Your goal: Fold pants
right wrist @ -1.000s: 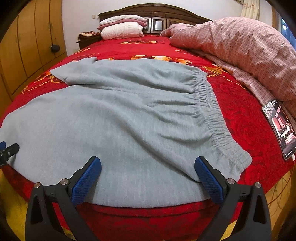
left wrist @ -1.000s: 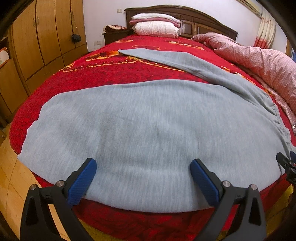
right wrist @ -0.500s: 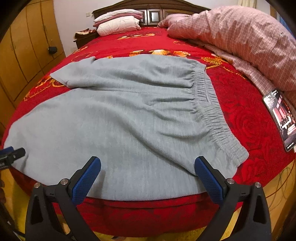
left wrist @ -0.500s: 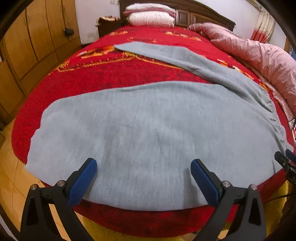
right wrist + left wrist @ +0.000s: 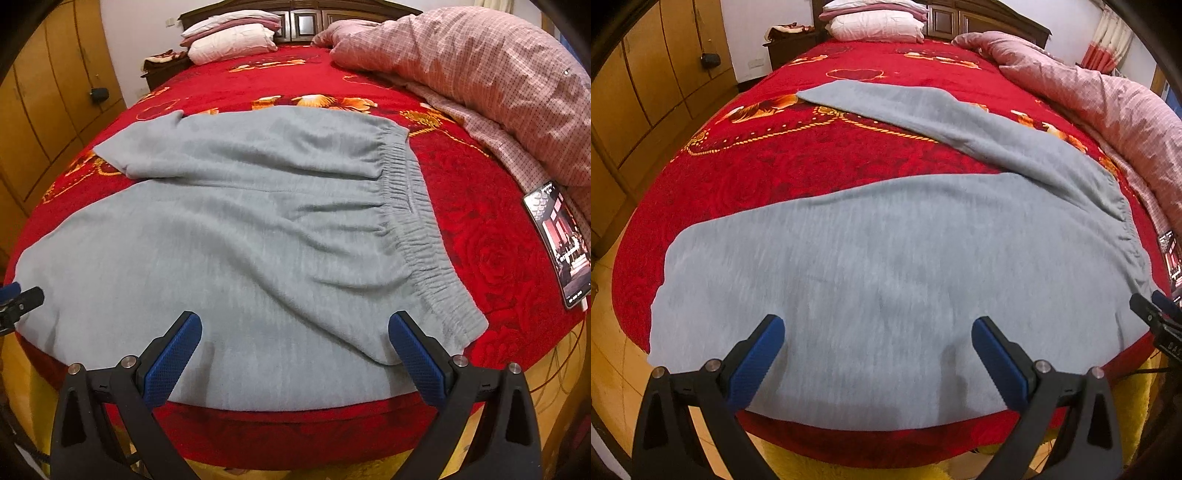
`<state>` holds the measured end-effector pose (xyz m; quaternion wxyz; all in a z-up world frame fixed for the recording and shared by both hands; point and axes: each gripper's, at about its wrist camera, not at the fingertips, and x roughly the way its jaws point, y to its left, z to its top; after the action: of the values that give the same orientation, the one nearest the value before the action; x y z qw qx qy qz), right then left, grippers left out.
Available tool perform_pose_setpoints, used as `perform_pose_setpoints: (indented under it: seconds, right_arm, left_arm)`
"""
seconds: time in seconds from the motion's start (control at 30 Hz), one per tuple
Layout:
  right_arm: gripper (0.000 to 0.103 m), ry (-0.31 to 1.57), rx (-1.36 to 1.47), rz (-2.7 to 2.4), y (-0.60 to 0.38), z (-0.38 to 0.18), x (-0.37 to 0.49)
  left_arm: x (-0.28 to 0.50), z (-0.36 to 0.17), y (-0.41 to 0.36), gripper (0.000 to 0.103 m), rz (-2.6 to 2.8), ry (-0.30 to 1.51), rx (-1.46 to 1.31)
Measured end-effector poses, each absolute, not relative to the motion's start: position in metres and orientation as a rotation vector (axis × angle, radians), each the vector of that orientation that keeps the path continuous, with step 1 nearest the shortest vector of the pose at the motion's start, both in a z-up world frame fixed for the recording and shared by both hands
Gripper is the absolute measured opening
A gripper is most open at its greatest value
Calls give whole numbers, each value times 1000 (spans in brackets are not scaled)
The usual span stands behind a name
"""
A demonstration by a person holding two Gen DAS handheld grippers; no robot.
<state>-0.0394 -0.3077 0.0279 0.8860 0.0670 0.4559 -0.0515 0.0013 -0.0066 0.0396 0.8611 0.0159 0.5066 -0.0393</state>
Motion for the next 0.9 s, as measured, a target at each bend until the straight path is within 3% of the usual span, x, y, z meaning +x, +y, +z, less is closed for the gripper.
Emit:
perform_pose_setpoints:
  seconds: [0.9]
  right_arm:
    - [103,954,138,-30,-312,51,-6]
  left_arm:
    - [39,59,-35,103,-161,1027,158]
